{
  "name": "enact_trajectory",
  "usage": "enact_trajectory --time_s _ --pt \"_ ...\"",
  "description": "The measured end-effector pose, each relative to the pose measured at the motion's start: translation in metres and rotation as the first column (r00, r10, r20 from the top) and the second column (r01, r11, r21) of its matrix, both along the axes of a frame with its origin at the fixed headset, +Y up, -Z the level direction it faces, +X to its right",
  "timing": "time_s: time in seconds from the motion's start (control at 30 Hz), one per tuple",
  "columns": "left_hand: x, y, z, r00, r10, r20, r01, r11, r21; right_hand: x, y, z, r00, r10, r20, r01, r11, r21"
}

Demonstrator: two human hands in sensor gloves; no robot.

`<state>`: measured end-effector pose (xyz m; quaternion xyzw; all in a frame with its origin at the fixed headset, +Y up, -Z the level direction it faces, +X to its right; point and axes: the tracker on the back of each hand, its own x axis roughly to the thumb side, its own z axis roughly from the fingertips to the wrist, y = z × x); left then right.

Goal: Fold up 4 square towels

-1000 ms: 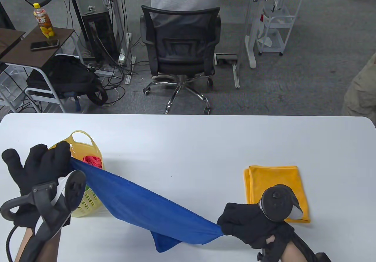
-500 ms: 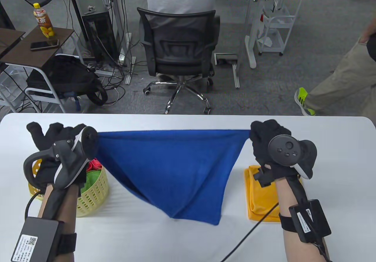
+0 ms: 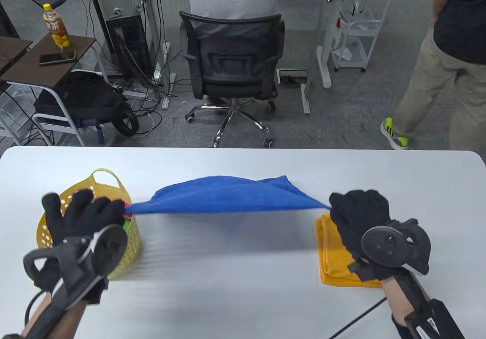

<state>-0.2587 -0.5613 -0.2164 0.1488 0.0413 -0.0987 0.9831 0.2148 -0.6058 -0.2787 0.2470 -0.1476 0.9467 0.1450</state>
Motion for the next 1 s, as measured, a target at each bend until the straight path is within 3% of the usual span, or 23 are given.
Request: enact_trajectory --time_s 0.1,0.2,0.27,0.37,0.43,0.6,0.67,0.8,0.9,1.0 --pt "0.009 -0.078 0.025 0.996 -0.072 0.047 0.08 0.976 -0.203 -0.004 -0.068 0.023 0.98 0.176 -0.092 -0.191 0.963 -0.191" --pt "0.019 -0.132 0.047 0.99 -0.092 0.103 0.125 0.917 -0.379 -0.011 -0.113 0.048 0.935 0.292 -0.2 -0.345 0.876 -0.336" --pt "0.023 -0.15 0.058 0.988 -0.087 0.125 0.135 0.877 -0.46 -0.013 -0.124 0.062 0.912 0.34 -0.228 -0.406 0.828 -0.388" --pt "0.024 -0.158 0.064 0.987 -0.098 0.129 0.149 0.867 -0.476 -0.016 -0.127 0.076 0.893 0.385 -0.233 -0.448 0.806 -0.387" --pt "0.023 -0.157 0.056 0.991 -0.093 0.098 0.127 0.888 -0.443 -0.018 -0.127 0.07 0.884 0.426 -0.191 -0.467 0.804 -0.368" --pt "0.021 -0.155 0.004 0.999 -0.037 -0.028 0.023 0.915 -0.404 -0.029 -0.12 0.017 0.874 0.483 -0.057 -0.47 0.808 -0.355" --pt "0.019 -0.151 -0.02 0.989 -0.01 -0.146 -0.046 0.927 -0.372 -0.032 -0.116 -0.013 0.886 0.463 0.015 -0.431 0.836 -0.34" --pt "0.014 -0.158 -0.06 0.923 0.212 -0.322 -0.299 0.921 -0.251 -0.031 -0.129 -0.063 0.914 0.355 0.198 -0.288 0.909 -0.301" --pt "0.015 -0.17 -0.069 0.905 0.248 -0.346 -0.352 0.893 -0.279 -0.025 -0.139 -0.073 0.901 0.348 0.258 -0.249 0.903 -0.349" --pt "0.016 -0.183 -0.066 0.925 0.224 -0.309 -0.314 0.906 -0.285 -0.021 -0.147 -0.065 0.902 0.354 0.246 -0.236 0.883 -0.406"
